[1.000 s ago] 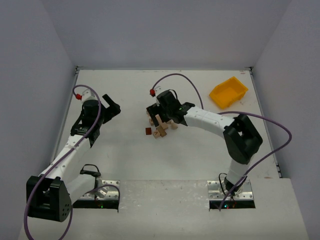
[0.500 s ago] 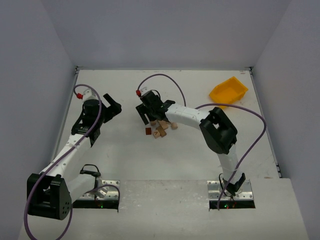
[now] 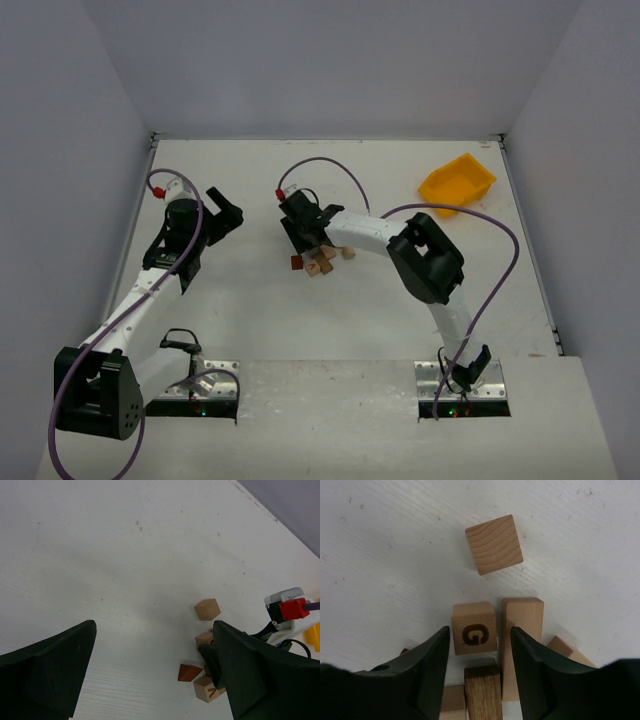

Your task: Build the wood block tower

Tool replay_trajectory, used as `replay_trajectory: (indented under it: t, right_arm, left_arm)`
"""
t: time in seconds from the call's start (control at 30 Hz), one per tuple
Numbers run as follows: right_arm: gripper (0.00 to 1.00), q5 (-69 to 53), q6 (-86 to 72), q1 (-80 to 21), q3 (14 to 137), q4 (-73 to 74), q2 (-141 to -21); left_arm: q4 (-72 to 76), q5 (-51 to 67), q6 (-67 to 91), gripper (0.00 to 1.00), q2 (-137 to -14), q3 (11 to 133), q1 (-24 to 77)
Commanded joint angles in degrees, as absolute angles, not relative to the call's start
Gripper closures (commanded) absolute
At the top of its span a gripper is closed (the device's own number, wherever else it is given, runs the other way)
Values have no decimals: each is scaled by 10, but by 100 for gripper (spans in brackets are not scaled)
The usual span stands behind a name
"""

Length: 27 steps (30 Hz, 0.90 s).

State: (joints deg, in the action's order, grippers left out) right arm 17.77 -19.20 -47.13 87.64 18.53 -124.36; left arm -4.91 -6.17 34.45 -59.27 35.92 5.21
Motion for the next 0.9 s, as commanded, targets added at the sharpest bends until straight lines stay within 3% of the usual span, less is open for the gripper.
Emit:
replay_trajectory:
  t: [0.0,0.17,0.3,0.43,0.57,0.7,0.87]
  right_arm:
    - [51,188,-207,-477,900,176,-1241]
    - [56,184,-202,-481,904,172,-1243]
    - [71,182,-193,-485,910,174,-1240]
    - [78,174,-160,-486,915,163,-1230]
    - [81,153,-96,-487,908,138,-1191]
    - [83,109,-15,-487,852,111,-1110]
    - [86,60,89,-480,693,83,-995]
  left_arm:
    - [-20,-58,349,0,-589,360,53]
    - [-20,-56,349,0,-590,360,53]
    - [-20,-54,348,0,-591,360,54]
    - [-20,-53,347,0,-591,360,54]
    - [-21,-49,344,0,-589,359,54]
    - [-23,-43,341,0,-586,360,54]
    - [-20,-32,339,0,-585,361,54]
